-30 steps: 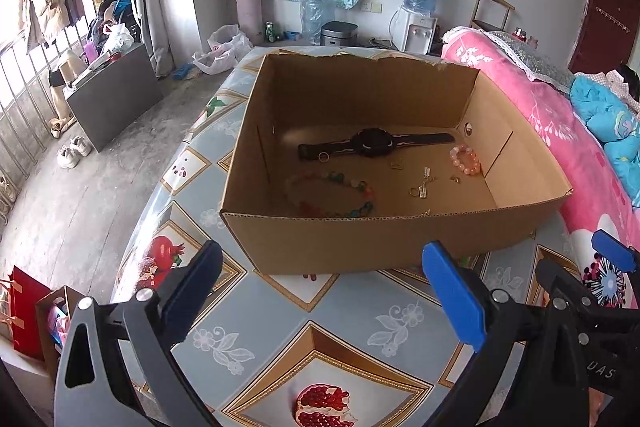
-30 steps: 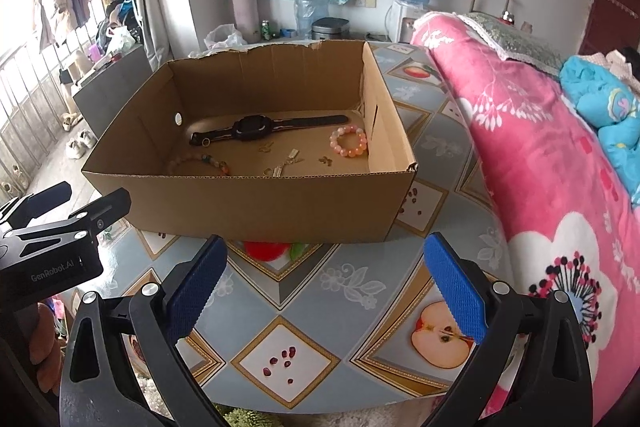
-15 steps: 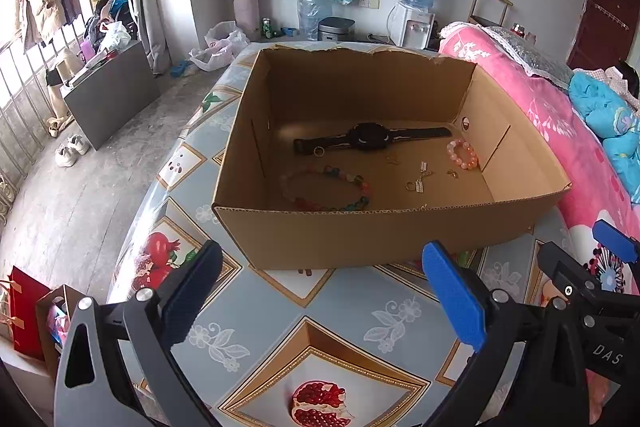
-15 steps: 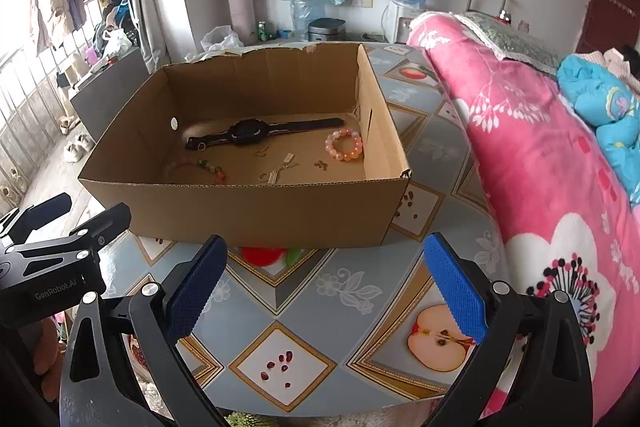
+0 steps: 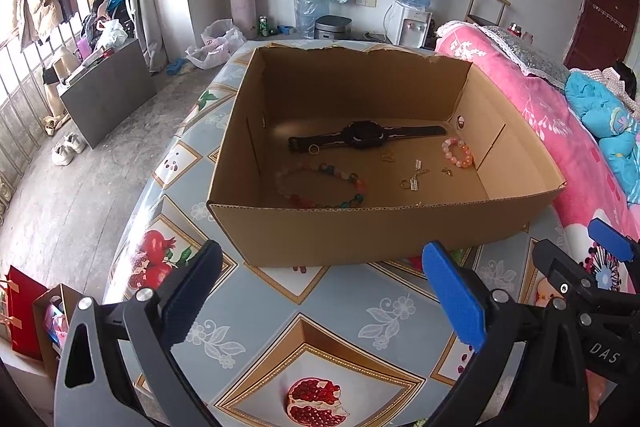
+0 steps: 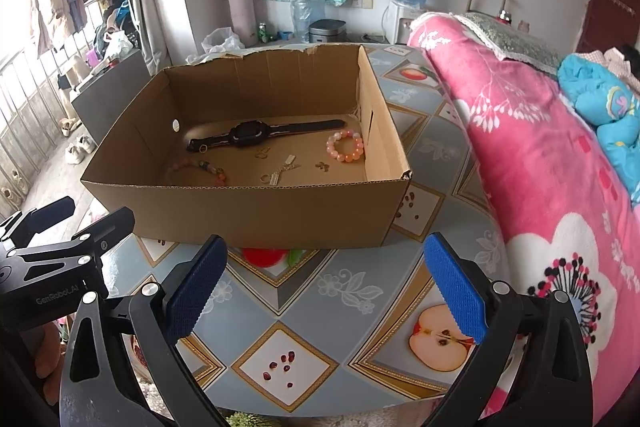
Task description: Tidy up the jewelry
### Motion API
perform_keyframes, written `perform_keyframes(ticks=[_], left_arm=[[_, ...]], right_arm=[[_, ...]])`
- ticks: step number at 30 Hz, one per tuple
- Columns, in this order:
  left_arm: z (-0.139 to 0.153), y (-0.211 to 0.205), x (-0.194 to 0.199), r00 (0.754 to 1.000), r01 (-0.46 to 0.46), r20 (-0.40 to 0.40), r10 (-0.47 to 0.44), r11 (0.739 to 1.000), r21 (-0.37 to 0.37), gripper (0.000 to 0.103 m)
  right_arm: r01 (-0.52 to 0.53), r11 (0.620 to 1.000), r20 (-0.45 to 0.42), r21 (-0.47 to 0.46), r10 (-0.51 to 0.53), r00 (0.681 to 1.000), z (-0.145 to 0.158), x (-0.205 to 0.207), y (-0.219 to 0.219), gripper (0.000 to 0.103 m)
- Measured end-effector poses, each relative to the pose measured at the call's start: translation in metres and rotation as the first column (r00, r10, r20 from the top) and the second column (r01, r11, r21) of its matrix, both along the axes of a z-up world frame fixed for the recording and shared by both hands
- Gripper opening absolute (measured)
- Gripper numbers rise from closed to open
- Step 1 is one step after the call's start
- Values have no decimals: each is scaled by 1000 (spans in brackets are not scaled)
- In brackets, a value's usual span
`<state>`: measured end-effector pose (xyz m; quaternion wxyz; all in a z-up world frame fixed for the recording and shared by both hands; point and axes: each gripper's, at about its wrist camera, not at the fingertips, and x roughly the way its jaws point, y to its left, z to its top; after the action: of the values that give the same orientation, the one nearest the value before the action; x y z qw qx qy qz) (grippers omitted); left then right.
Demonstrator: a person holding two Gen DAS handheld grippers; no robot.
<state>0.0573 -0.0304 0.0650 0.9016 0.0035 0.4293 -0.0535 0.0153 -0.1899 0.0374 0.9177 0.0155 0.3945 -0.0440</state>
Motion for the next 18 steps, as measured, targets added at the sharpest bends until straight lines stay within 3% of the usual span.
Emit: perform_keyframes(ticks=[18], left_arm=[[0, 0, -1, 1000, 8, -10, -9, 1000, -9, 98]], right_arm=[[8, 1000, 5, 7, -8, 1000, 2, 1, 2, 95]])
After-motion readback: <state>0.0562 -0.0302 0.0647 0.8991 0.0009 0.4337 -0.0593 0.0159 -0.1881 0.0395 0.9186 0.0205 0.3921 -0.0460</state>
